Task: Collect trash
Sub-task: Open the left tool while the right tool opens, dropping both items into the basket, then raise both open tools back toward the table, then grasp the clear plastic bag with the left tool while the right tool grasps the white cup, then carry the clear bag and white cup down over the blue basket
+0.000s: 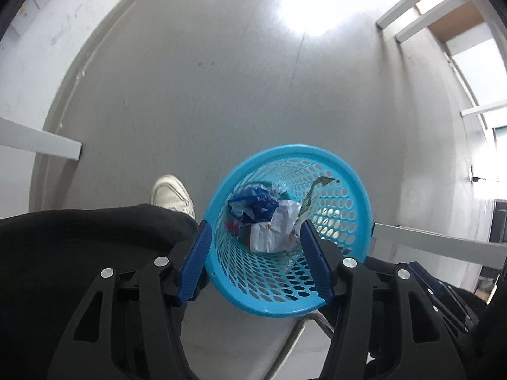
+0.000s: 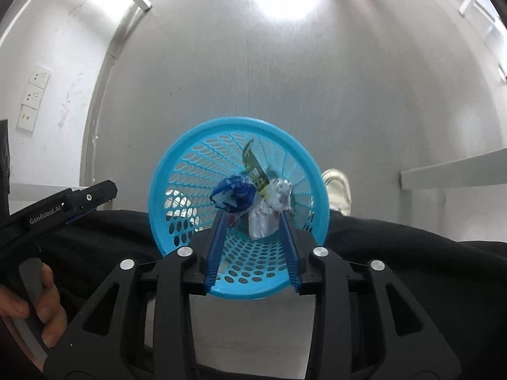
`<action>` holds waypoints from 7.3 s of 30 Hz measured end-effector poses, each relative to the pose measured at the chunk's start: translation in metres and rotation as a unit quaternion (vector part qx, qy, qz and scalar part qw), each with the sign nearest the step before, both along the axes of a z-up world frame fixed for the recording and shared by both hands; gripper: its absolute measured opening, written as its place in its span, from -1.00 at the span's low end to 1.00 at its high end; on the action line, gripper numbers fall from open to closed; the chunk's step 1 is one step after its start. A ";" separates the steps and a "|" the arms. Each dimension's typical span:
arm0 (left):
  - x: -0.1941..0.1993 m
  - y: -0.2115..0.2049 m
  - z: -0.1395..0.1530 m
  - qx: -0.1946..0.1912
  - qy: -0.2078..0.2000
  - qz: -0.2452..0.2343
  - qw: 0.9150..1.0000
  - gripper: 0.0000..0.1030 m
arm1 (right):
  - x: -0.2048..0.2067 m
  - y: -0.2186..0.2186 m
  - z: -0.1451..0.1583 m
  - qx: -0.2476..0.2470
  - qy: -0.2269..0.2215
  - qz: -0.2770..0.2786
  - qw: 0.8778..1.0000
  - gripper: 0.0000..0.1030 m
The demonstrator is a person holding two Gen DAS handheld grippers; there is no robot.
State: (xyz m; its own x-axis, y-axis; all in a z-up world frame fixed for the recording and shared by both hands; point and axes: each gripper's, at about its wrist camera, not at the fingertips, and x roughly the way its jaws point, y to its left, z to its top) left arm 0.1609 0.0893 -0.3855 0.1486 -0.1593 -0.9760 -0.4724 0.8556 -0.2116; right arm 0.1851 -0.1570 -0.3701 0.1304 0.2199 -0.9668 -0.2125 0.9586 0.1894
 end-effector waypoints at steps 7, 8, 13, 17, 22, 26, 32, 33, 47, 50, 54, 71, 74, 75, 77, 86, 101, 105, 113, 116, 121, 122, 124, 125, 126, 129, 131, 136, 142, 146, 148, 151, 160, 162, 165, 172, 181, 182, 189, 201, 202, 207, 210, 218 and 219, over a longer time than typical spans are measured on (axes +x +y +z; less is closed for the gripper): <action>-0.030 -0.017 0.049 0.041 -0.061 -0.046 0.996 0.16 | -0.037 -0.011 0.055 0.016 -0.066 0.020 0.998 -0.19; -0.035 -0.019 0.056 0.048 -0.071 -0.054 0.995 0.18 | -0.044 -0.011 0.063 0.017 -0.077 0.025 0.997 -0.19; -0.063 -0.033 0.092 0.077 -0.127 -0.084 0.985 0.20 | -0.072 -0.018 0.097 0.019 -0.124 0.038 0.991 -0.07; -0.089 -0.040 0.119 0.087 -0.149 -0.100 0.980 0.23 | -0.086 -0.030 0.115 0.034 -0.142 0.043 0.988 0.02; -0.122 -0.048 0.157 0.107 -0.188 -0.121 0.969 0.30 | -0.110 -0.039 0.146 0.033 -0.173 0.055 0.983 0.03; -0.146 -0.048 0.188 0.119 -0.234 -0.123 0.957 0.42 | -0.131 -0.056 0.175 0.051 -0.195 0.057 0.978 0.08; -0.179 -0.048 0.234 0.118 -0.276 -0.140 0.944 0.49 | -0.164 -0.089 0.229 0.082 -0.248 0.041 0.964 0.25; -0.183 -0.049 0.245 0.117 -0.286 -0.145 0.940 0.52 | -0.168 -0.095 0.239 0.087 -0.257 0.039 0.962 0.29; -0.185 -0.054 0.359 0.186 -0.414 -0.154 0.877 0.89 | -0.164 -0.098 0.391 0.108 -0.410 0.046 0.904 0.68; -0.170 -0.050 0.377 0.195 -0.424 -0.151 0.872 0.89 | -0.144 -0.089 0.408 0.096 -0.430 0.050 0.896 0.75; -0.151 -0.043 0.396 0.193 -0.434 -0.144 0.868 0.89 | -0.117 -0.074 0.428 0.085 -0.435 0.065 0.894 0.79; -0.043 -0.023 0.385 0.162 -0.400 -0.157 0.888 0.89 | 0.008 -0.025 0.443 0.041 -0.395 0.111 0.911 0.83; -0.027 -0.023 0.380 0.159 -0.389 -0.163 0.893 0.89 | 0.026 -0.023 0.440 0.027 -0.386 0.110 0.916 0.83; -0.021 -0.023 0.379 0.159 -0.387 -0.165 0.893 0.89 | 0.030 -0.025 0.439 0.024 -0.386 0.108 0.916 0.83; -0.011 -0.022 0.376 0.160 -0.382 -0.166 0.895 0.89 | 0.038 -0.030 0.433 0.022 -0.383 0.101 0.918 0.83; 0.026 -0.020 0.366 0.148 -0.361 -0.171 0.905 0.89 | 0.071 -0.048 0.407 0.023 -0.361 0.076 0.929 0.83; 0.080 -0.033 0.364 0.137 -0.323 -0.194 0.916 0.86 | 0.099 -0.056 0.380 0.064 -0.316 0.066 0.944 0.57; 0.090 -0.036 0.357 0.137 -0.309 -0.194 0.921 0.77 | 0.100 -0.058 0.375 0.070 -0.311 0.060 0.946 0.24; 0.094 -0.038 0.349 0.120 -0.302 -0.195 0.926 0.06 | 0.093 -0.060 0.376 0.080 -0.314 0.053 0.945 0.22; 0.083 -0.038 0.354 0.121 -0.315 -0.190 0.922 0.01 | 0.086 -0.061 0.378 0.077 -0.320 0.052 0.943 0.22; 0.056 -0.031 0.366 0.104 -0.342 -0.171 0.918 0.00 | 0.070 -0.061 0.383 0.086 -0.328 0.049 0.939 0.22; 0.049 -0.031 0.367 0.099 -0.348 -0.167 0.917 0.00 | 0.066 -0.060 0.384 0.088 -0.329 0.050 0.939 0.22; 0.036 -0.029 0.369 0.089 -0.358 -0.158 0.916 0.00 | 0.057 -0.058 0.385 0.092 -0.332 0.053 0.937 0.22; 0.029 -0.028 0.370 0.085 -0.361 -0.154 0.916 0.00 | 0.053 -0.056 0.386 0.094 -0.334 0.055 0.936 0.22; 0.024 -0.028 0.369 0.082 -0.363 -0.152 0.916 0.00 | 0.048 -0.055 0.386 0.096 -0.336 0.055 0.935 0.22; 0.008 -0.030 0.371 0.074 -0.369 -0.155 0.913 -0.01 | 0.035 -0.053 0.387 0.107 -0.339 0.057 0.933 0.22; -0.002 -0.033 0.372 0.076 -0.373 -0.162 0.910 -0.01 | 0.027 -0.050 0.386 0.108 -0.341 0.058 0.932 0.22; -0.016 -0.032 0.372 0.070 -0.384 -0.163 0.906 -0.02 | 0.009 -0.048 0.380 0.107 -0.342 0.059 0.932 0.22; -0.043 -0.035 0.372 0.049 -0.397 -0.163 0.902 -0.03 | -0.021 -0.050 0.380 0.122 -0.347 0.068 0.927 0.22; -0.062 -0.038 0.371 0.045 -0.403 -0.167 0.899 -0.03 | -0.040 -0.048 0.379 0.108 -0.359 0.074 0.924 0.22; -0.072 -0.038 0.371 0.041 -0.408 -0.165 0.897 -0.03 | -0.049 -0.051 0.379 0.120 -0.359 0.075 0.922 0.22; -0.085 -0.035 0.368 0.040 -0.409 -0.160 0.897 -0.03 | -0.066 -0.052 0.380 0.126 -0.363 0.077 0.920 0.22; -0.129 -0.034 0.368 0.047 -0.421 -0.158 0.892 -0.05 | -0.111 -0.053 0.382 0.138 -0.370 0.091 0.914 0.22; -0.139 -0.034 0.370 0.049 -0.423 -0.159 0.891 -0.05 | -0.122 -0.053 0.380 0.136 -0.373 0.095 0.913 0.22; -0.153 -0.034 0.370 0.042 -0.424 -0.163 0.890 -0.06 | -0.136 -0.054 0.378 0.138 -0.372 0.103 0.912 0.22; -0.179 -0.054 0.359 0.034 -0.416 -0.192 0.888 -0.06 | -0.166 -0.056 0.369 0.147 -0.365 0.112 0.913 0.22; -0.195 -0.070 0.331 0.021 -0.389 -0.210 0.897 -0.06 | -0.197 -0.064 0.343 0.144 -0.344 0.115 0.921 0.22; -0.196 -0.070 0.327 0.020 -0.386 -0.210 0.898 -0.06 | -0.199 -0.066 0.337 0.143 -0.339 0.113 0.923 0.22; -0.196 -0.068 0.292 0.001 -0.351 -0.203 0.914 -0.06 | -0.198 -0.074 0.297 0.146 -0.294 0.101 0.939 0.22; -0.161 -0.061 0.204 -0.031 -0.262 -0.201 0.943 -0.06 | -0.163 -0.064 0.223 0.139 -0.209 0.085 0.964 0.22; -0.156 -0.059 0.196 -0.036 -0.255 -0.197 0.946 -0.06 | -0.159 -0.062 0.217 0.139 -0.201 0.083 0.966 0.22; -0.119 -0.054 0.147 -0.037 -0.212 -0.173 0.961 -0.08 | -0.130 -0.050 0.182 0.135 -0.154 0.069 0.976 0.22; -0.101 -0.042 0.117 -0.054 -0.186 -0.139 0.971 -0.08 | -0.114 -0.040 0.163 0.121 -0.137 0.065 0.981 0.22; -0.062 -0.018 0.071 -0.091 -0.130 -0.088 0.983 -0.08 | -0.079 -0.019 0.110 0.089 -0.080 0.053 0.991 0.22; -0.057 -0.017 0.066 -0.092 -0.127 -0.087 0.984 -0.08 | -0.077 -0.019 0.104 0.090 -0.071 0.048 0.992 0.22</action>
